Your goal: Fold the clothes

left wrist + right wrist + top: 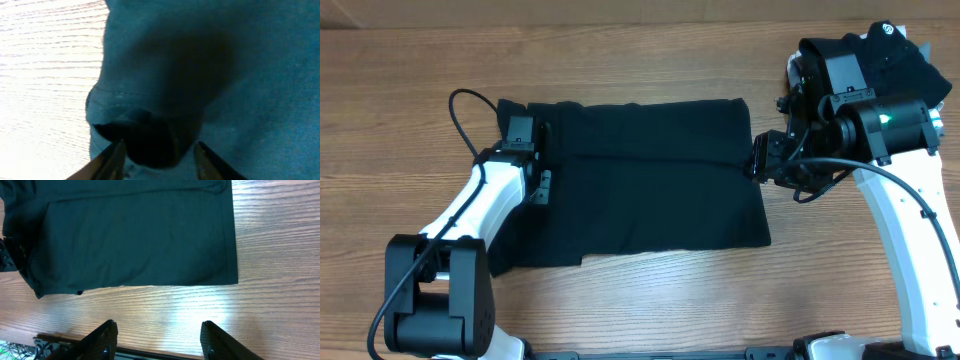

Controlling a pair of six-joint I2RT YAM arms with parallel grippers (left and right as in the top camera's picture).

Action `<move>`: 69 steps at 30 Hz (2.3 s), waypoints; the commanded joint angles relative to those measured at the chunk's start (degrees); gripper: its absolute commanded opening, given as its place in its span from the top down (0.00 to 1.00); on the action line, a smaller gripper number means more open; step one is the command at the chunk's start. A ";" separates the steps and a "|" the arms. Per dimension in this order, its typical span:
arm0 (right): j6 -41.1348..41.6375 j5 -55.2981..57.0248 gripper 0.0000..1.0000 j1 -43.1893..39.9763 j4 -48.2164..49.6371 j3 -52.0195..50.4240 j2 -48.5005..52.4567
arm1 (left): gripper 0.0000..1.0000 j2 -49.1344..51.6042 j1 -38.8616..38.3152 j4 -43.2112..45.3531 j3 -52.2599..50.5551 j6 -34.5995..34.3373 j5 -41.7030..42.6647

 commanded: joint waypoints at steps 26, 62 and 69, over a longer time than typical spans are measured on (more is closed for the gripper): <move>0.04 0.98 0.42 0.22 -0.50 -0.24 -0.79 | 0.96 0.44 5.81 -0.72 -0.50 3.10 9.70; 0.02 0.98 0.41 0.22 -0.46 -0.24 -0.79 | 0.50 0.28 30.77 -4.07 4.11 -12.33 9.51; -0.07 1.01 0.37 0.22 0.02 -0.24 -0.79 | 0.11 0.24 31.67 -3.08 7.48 -10.78 17.00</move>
